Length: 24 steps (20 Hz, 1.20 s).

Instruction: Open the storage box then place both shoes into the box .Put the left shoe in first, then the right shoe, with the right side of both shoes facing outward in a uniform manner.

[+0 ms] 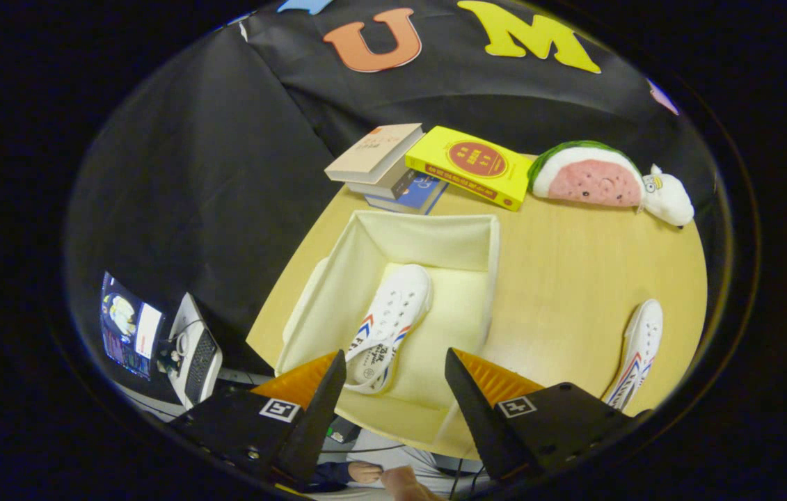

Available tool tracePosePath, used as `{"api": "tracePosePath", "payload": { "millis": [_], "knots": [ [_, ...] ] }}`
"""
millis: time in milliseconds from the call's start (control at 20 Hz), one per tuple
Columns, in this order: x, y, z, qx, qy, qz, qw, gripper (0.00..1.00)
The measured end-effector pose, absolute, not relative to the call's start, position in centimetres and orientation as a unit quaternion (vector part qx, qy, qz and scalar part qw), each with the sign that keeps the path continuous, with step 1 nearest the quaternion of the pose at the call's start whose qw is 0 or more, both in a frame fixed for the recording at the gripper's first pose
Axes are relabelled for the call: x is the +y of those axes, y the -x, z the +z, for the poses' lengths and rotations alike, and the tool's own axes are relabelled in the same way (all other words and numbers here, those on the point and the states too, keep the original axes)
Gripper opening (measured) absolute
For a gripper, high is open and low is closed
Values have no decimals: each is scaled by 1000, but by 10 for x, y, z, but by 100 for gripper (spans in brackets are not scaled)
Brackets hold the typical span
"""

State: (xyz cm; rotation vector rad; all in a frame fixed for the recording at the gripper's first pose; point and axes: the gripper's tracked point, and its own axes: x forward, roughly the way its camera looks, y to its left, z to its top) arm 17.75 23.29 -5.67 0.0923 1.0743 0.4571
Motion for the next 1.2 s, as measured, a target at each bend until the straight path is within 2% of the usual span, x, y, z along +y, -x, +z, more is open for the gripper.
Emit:
{"api": "tracePosePath", "payload": {
  "millis": [250, 400, 750, 1200],
  "knots": [
    [140, -183, -62, 502, -44, 160, 849, 87],
    [77, -190, -89, 510, -25, 109, 853, 87],
    [-29, -192, -146, 542, -45, 41, 838, 87],
    [-110, -177, -196, 578, -50, -21, 814, 87]
  ]
}}
